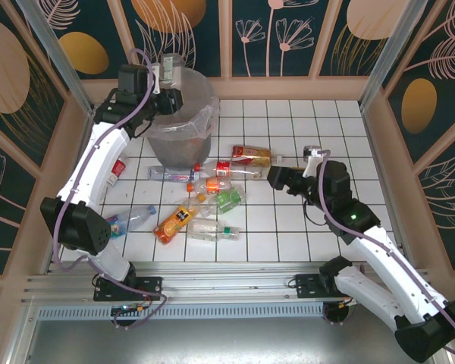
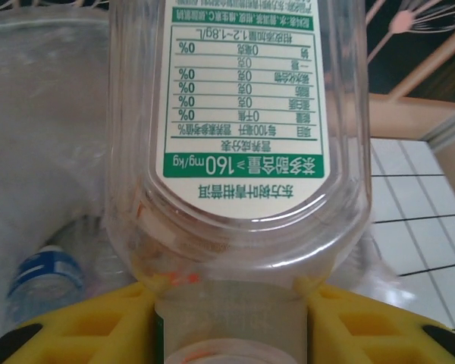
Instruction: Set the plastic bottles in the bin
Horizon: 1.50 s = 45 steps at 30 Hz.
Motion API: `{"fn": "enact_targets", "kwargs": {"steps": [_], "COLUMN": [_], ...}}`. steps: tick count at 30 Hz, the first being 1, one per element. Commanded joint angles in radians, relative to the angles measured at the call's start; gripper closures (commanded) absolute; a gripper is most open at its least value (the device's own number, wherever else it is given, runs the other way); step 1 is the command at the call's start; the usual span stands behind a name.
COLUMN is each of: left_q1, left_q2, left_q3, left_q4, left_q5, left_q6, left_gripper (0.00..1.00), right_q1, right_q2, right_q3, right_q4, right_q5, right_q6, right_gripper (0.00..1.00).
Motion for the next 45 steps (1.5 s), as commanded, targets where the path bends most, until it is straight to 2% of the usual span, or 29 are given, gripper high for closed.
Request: {"fn": "enact_targets", "kwargs": {"steps": [1, 13, 21, 26, 31, 34, 40, 45], "left_q1": [0.013, 0.037, 0.037, 0.037, 0.037, 0.034, 0.007, -0.061], "left_q2": [0.024, 0.085, 0.048, -0.045, -0.201, -0.302, -0.528, -0.641], "left_q3": [0.022, 0.022, 0.026, 0.003, -0.131, -0.236, -0.500, -0.669], "left_q4": [-0.033, -0.018, 0.011, 0.066, 0.162, 0.214, 0.315, 0.350], "left_q5": [0.007, 0.041, 0.066, 0.164, 0.291, 0.384, 0.524, 0.576], "left_q6": [0.030, 0.022, 0.013, 0.042, 0.067, 0.050, -0.034, -0.086], "left_gripper": [0.53, 0.49, 0.43, 0.37, 0.29, 0.24, 0.03, 0.01], "right_q1": [0.009, 0.009, 0.010, 0.009, 0.010, 0.010, 0.012, 0.010], "right_q2": [0.012, 0.033, 0.034, 0.055, 0.155, 0.233, 0.419, 0.555], "right_q3": [-0.009, -0.009, -0.022, -0.052, -0.002, 0.048, 0.169, 0.250], "right_q4": [0.022, 0.026, 0.028, 0.088, 0.063, 0.020, -0.092, -0.120], "right_q5": [0.018, 0.012, 0.005, -0.137, -0.178, -0.136, -0.053, 0.040], "right_q6": [0.015, 0.025, 0.012, -0.090, -0.163, -0.208, -0.341, -0.417], "right_gripper": [0.11, 0.11, 0.11, 0.10, 0.09, 0.09, 0.09, 0.09]}}
